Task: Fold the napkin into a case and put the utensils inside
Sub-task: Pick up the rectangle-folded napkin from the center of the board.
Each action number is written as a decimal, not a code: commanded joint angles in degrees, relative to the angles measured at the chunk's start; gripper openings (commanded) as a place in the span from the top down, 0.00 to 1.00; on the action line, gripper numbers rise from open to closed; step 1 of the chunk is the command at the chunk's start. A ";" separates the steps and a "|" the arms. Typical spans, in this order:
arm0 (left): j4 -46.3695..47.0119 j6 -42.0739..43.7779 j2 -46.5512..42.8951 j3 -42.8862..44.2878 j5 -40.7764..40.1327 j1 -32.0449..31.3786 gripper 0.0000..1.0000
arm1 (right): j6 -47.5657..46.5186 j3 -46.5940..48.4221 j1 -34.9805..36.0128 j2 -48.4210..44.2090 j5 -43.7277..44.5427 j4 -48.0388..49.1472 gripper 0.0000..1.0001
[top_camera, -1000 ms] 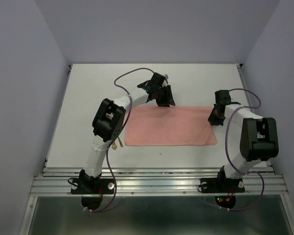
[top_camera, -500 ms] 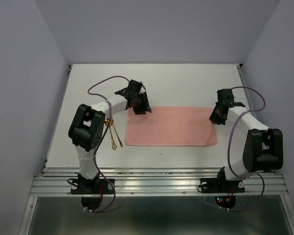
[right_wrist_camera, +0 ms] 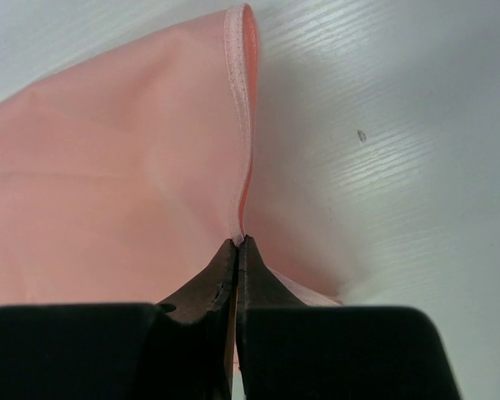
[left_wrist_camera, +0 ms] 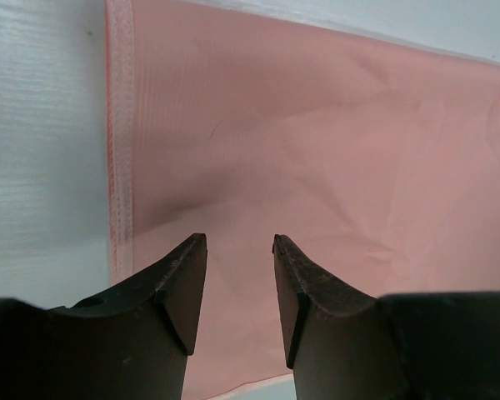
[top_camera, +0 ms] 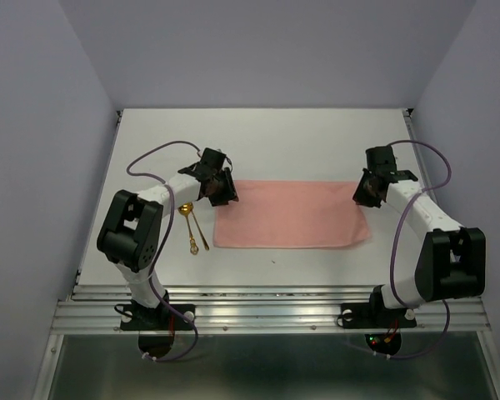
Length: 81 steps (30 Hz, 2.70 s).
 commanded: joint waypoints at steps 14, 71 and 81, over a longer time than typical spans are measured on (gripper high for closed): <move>-1.34 1.56 -5.32 -3.19 -4.63 -0.19 0.51 | 3.58 0.29 0.60 3.23 12.10 -3.18 0.49; 1.47 -1.25 -2.25 -9.61 -7.36 -1.86 0.51 | 5.87 -5.33 -3.35 9.74 11.58 5.17 0.48; 1.90 -1.16 -1.81 -10.22 -7.36 -1.86 0.51 | 6.22 -5.78 -3.35 6.41 12.54 5.52 0.42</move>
